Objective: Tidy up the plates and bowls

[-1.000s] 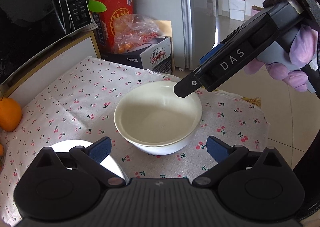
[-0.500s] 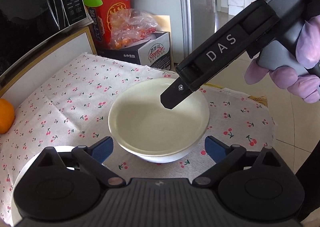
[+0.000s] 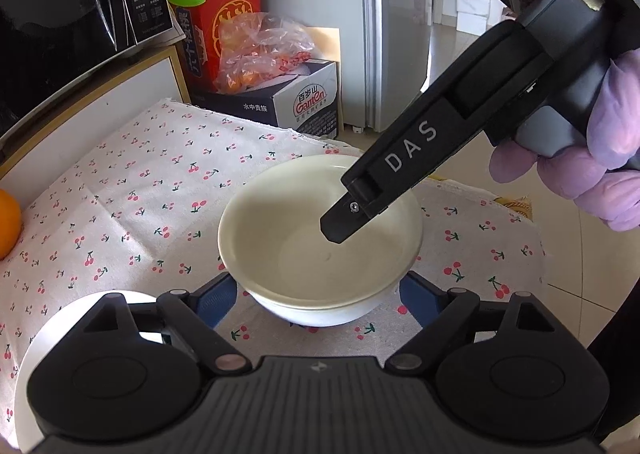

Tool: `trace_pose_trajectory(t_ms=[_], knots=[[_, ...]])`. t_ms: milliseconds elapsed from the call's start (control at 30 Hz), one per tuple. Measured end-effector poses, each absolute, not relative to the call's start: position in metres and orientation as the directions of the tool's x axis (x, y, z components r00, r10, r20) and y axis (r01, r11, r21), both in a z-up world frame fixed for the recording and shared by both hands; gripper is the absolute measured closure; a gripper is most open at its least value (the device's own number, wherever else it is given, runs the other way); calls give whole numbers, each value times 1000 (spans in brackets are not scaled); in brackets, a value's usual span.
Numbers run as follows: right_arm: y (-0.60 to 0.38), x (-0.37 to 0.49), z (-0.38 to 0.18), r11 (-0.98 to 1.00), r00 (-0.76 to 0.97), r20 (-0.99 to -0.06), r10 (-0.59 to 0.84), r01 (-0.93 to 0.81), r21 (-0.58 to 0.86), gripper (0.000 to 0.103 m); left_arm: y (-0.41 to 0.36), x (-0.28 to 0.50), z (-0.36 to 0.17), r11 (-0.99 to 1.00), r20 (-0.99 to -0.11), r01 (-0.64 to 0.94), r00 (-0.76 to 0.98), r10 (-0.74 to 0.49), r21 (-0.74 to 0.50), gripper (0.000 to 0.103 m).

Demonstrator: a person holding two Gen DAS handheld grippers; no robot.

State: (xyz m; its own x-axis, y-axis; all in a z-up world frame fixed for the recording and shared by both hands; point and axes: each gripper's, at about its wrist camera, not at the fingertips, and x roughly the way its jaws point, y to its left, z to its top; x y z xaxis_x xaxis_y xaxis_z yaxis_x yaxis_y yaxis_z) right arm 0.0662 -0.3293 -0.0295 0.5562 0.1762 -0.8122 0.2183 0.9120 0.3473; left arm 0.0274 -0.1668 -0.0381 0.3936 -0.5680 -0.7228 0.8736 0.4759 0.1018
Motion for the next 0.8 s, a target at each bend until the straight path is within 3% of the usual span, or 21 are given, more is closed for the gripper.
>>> trace_pose_trajectory(t_ms=[233, 800], knots=[[-323, 62, -20, 938, 572, -807, 147, 179, 298, 61, -163, 24, -27, 486, -695, 868, 413, -589, 104, 16], [-295, 71, 20, 929, 647, -734, 208, 104, 355, 61, -124, 22, 5, 541, -636, 827, 501, -587, 153, 16]])
